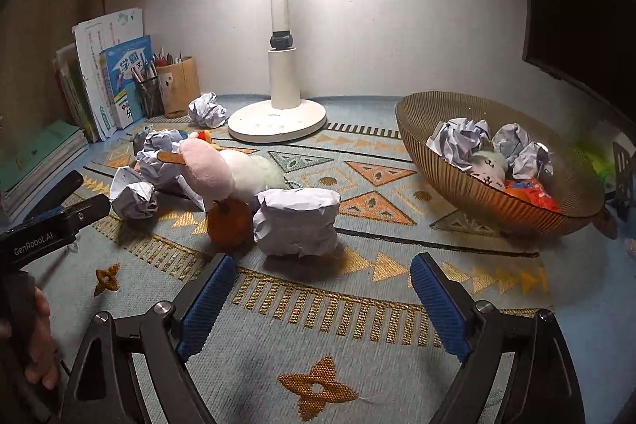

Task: Organize objects
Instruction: 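Withdraw both tools from the bowl back toward the pile, then grasp a large paper ball with the left tool while the right tool grasps another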

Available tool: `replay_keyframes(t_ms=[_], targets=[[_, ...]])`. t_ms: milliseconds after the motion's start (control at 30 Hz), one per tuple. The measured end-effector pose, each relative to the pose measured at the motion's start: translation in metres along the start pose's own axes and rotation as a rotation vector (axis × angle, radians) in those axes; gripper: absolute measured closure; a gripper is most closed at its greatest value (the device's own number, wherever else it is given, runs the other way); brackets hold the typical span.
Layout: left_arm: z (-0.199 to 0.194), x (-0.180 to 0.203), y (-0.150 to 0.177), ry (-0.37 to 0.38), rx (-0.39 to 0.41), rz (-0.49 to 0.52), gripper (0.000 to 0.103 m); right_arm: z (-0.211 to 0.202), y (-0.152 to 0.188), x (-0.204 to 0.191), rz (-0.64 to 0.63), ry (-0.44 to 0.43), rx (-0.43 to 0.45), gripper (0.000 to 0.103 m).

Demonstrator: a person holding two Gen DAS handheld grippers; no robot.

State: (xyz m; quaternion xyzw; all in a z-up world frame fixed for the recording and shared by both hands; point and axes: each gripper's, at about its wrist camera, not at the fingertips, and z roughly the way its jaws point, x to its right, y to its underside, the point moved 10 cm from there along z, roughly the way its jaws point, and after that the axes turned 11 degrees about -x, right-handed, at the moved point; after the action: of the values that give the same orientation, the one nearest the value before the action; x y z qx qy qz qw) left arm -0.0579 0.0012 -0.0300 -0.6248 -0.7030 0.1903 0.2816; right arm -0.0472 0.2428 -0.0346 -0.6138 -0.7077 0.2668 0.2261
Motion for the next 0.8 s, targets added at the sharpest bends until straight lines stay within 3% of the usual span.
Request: replay_keyframes(t_ms=[133,233,267,367,533,600,633,700,767,800], targets=[[0.007,0.009,-0.009,0.044,-0.025,0.057,0.002,0.008,0.001,-0.005,-0.004,-0.056,-0.048,0.014],[0.015,0.022,-0.01,0.128,-0.085,0.174,0.002,0.025,0.002,-0.014,0.09,-0.304,-0.207,0.014],[0.018,0.026,-0.008,0.155,-0.109,0.225,0.002,0.028,-0.002,-0.012,0.133,-0.338,-0.218,0.014],[0.025,0.022,-0.012,0.115,-0.112,0.277,0.002,0.037,-0.017,-0.004,0.139,-0.261,-0.188,0.014],[0.038,0.02,-0.014,0.141,-0.136,0.243,0.004,0.056,-0.028,-0.011,0.074,-0.195,-0.191,0.014],[0.041,0.022,-0.017,0.141,-0.139,0.249,0.008,0.062,-0.03,-0.011,0.082,-0.182,-0.179,0.014],[0.041,0.025,-0.017,0.154,-0.142,0.261,0.018,0.065,-0.03,-0.009,0.091,-0.181,-0.179,0.014],[0.042,0.032,-0.015,0.189,-0.157,0.286,0.024,0.067,-0.029,-0.01,0.093,-0.195,-0.186,0.033],[0.041,0.031,-0.015,0.197,-0.144,0.273,0.027,0.066,-0.027,-0.01,0.09,-0.197,-0.188,0.041],[0.04,0.031,-0.016,0.207,-0.14,0.269,0.034,0.065,-0.028,-0.012,0.083,-0.201,-0.181,0.045]])
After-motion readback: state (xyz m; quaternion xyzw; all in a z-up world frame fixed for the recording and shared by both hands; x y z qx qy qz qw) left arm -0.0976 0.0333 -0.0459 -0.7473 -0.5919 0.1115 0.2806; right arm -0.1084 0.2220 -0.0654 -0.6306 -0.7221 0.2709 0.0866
